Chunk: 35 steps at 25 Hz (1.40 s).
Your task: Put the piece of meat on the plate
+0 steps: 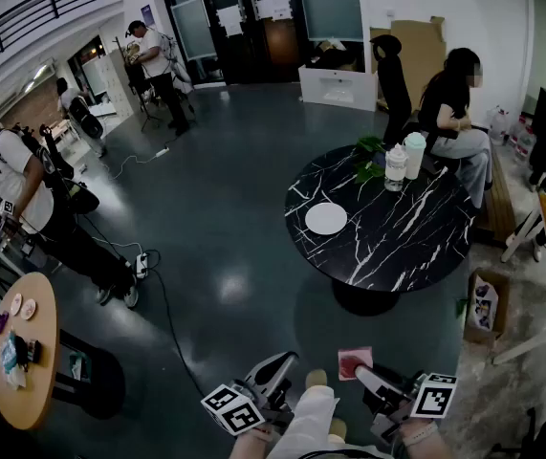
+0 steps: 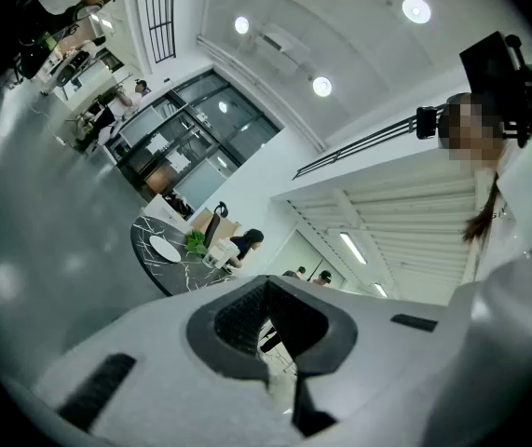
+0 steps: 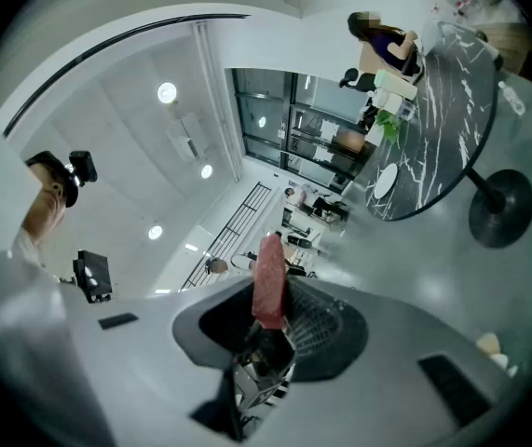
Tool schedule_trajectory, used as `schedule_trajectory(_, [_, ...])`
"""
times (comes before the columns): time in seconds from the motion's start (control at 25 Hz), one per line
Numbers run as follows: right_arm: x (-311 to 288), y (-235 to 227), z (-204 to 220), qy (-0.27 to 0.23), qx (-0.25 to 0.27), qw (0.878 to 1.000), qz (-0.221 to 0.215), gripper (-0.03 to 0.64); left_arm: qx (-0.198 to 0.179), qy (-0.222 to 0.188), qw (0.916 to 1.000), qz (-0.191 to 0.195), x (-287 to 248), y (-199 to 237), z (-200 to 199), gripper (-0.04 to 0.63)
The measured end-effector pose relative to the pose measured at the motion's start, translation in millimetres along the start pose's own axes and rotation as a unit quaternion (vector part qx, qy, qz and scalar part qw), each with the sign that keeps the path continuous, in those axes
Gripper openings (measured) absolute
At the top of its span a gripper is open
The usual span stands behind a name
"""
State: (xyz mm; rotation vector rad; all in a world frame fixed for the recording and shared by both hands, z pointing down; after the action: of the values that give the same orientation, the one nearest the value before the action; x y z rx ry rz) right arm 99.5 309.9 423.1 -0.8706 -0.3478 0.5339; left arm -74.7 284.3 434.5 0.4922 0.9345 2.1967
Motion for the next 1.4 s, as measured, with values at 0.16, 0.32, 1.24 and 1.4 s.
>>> schedule_trajectory(0.16, [-24, -18, -13, 0.006, 0.000, 1.000, 0.002, 0.092, 0.019, -0.013, 0.9997, 0.008, -27, 20, -10, 0.009])
schedule_trajectory(0.32, [-48, -33, -33, 0.009, 0.005, 1.000, 0.004, 0.092, 0.022, 0.001, 0.9995, 0.022, -64, 43, -19, 0.009])
schedule_trajectory(1.24, [-180, -113, -127, 0.025, 0.025, 0.999, 0.041, 0.092, 0.009, 0.016, 0.9989, 0.042, -180, 150, -117, 0.009])
schedule_trajectory(1.4, [-189, -130, -129, 0.029, 0.015, 0.998, 0.048, 0.092, 0.021, 0.017, 0.9993, 0.025, -185, 171, -118, 0.009])
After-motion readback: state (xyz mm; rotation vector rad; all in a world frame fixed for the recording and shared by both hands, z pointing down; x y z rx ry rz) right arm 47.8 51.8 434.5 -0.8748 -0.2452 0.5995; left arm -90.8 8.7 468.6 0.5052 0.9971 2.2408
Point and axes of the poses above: the fingertips, and each gripper's own axes: x backward along the fingers, y to its left, z out of its underside, the point moved 3 cm from there along x, backward along the fingers, and after that the axes turned 8 degrees about x, right-handed, at the moved point
